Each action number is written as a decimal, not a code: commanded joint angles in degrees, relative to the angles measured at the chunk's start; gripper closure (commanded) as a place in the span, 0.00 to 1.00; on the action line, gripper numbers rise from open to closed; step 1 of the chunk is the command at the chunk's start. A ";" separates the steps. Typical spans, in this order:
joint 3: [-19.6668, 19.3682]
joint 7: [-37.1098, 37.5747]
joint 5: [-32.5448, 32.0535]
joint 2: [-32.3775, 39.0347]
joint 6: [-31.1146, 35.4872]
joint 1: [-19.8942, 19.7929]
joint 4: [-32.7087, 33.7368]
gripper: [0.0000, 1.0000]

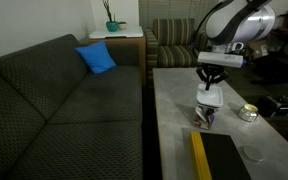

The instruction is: Place the lid on the container and push the button

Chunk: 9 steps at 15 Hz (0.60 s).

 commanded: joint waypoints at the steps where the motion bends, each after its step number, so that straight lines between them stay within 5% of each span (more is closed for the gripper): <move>1: 1.12 -1.66 0.48 0.67 1.53 -0.79 -0.73 1.00; 9: 4.08 -3.28 1.50 7.46 -1.13 -4.81 6.25 1.00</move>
